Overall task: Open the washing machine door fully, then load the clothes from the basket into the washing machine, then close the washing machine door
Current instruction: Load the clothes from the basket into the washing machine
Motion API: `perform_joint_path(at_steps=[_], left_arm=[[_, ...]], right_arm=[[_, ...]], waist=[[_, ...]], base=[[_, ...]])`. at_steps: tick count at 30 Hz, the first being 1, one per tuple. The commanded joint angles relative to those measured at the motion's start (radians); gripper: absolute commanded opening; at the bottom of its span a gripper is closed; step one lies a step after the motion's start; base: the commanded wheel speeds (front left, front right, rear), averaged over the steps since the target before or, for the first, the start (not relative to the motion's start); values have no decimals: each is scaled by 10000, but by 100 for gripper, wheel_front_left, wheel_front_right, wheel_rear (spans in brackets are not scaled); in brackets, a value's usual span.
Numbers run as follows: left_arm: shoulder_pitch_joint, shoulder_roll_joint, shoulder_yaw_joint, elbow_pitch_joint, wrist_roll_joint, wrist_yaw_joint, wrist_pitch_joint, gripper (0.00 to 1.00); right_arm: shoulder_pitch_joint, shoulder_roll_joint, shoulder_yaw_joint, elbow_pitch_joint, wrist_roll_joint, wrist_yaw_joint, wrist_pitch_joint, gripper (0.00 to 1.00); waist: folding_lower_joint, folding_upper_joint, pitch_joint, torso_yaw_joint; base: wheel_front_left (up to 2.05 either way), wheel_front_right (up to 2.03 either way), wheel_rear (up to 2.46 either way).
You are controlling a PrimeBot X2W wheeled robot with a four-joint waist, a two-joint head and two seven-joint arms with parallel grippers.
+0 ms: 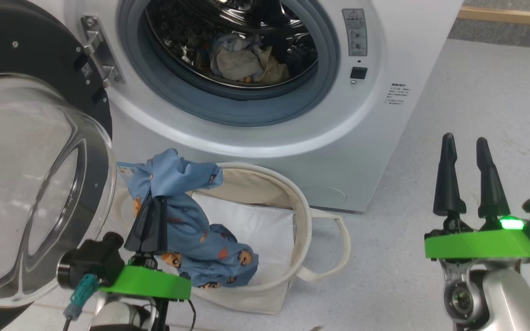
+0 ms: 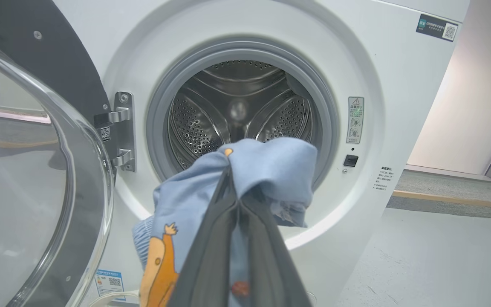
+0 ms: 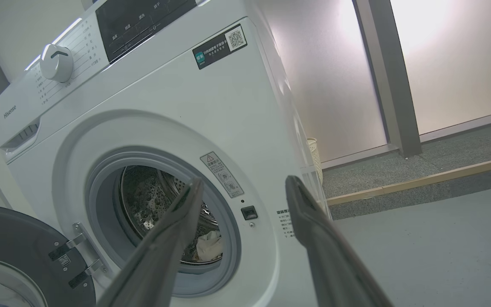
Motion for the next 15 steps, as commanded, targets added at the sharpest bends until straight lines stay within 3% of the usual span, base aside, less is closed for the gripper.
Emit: perform_joint_path(at_steps=[1, 15], left_arm=[[-202, 170, 260, -324, -160, -14, -47, 0], [-745, 170, 294, -331, -268, -82, -47, 0]], right_arm=[[-54, 17, 286, -363, 88, 2, -48, 100], [-129, 17, 573, -526, -240, 2, -48, 100]], waist=[[1, -1, 12, -28], [1, -1, 770, -400]], base=[[0, 0, 0], [0, 0, 0]])
